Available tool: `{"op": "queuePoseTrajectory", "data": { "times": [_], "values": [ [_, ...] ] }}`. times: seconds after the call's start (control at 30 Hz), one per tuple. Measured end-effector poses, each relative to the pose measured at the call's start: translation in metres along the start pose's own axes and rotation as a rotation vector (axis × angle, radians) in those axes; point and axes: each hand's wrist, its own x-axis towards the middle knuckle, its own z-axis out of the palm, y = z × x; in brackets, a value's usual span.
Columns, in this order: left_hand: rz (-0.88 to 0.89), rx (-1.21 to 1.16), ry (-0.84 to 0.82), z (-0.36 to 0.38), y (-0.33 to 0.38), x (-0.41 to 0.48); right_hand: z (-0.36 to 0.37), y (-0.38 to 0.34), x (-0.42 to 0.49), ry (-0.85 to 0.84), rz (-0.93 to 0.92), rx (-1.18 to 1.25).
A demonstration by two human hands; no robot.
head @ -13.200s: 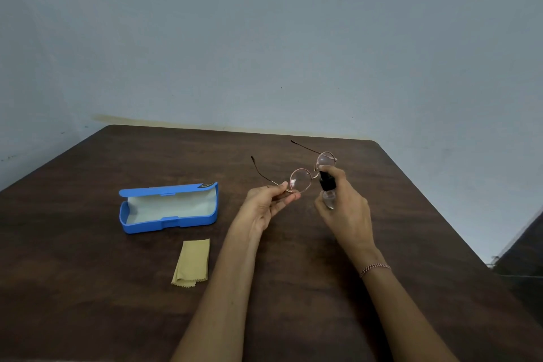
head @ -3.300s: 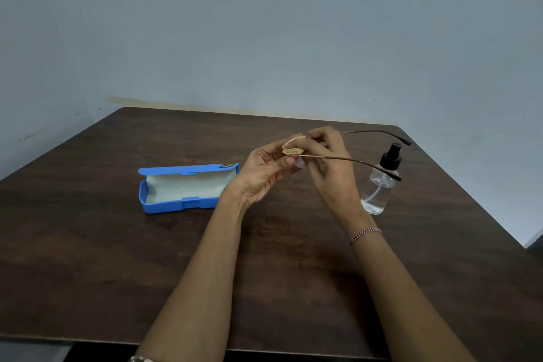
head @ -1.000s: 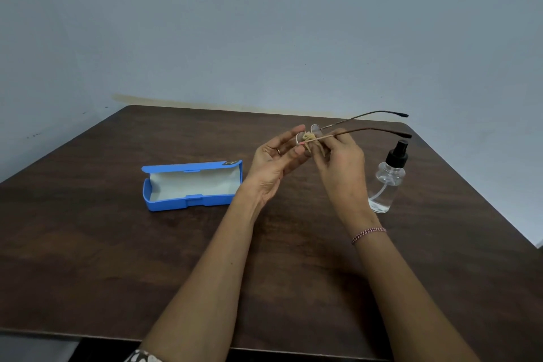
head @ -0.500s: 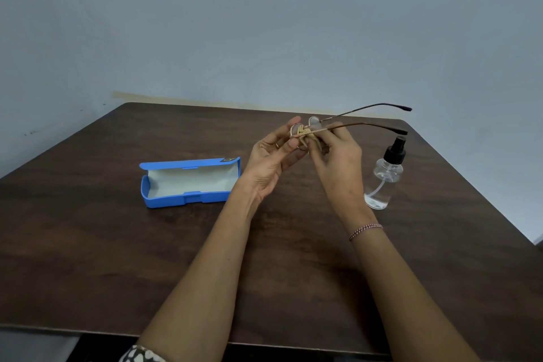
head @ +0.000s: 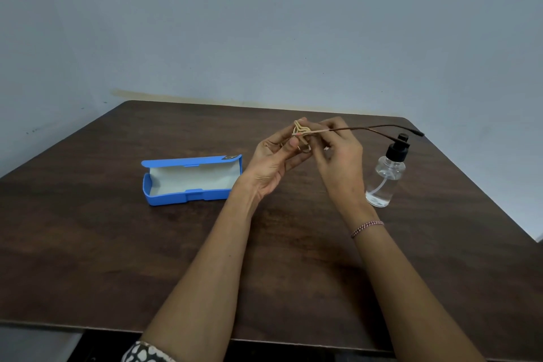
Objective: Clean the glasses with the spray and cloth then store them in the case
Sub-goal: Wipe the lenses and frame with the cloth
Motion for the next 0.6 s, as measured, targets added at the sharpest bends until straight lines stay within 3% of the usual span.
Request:
{"op": "queuePoseTrajectory", "data": {
  "times": [0.2,0.33,0.6],
  "values": [
    [0.062,-0.009,0.063,-0.0018,0.0006,0.0006,0.0014,0.0005,-0.0006,-0.035,0.013,-0.101],
    [0.087,-0.024,0.088,-0.0034,0.0017,0.0025,0.0,-0.0003,-0.0006,-0.074,-0.032,-0.044],
    [0.004,0.023,0.035,-0.0011,-0.0017,0.0002,0.0036,-0.0019,-0.0008,-0.011,0.021,-0.067]
  ]
}}
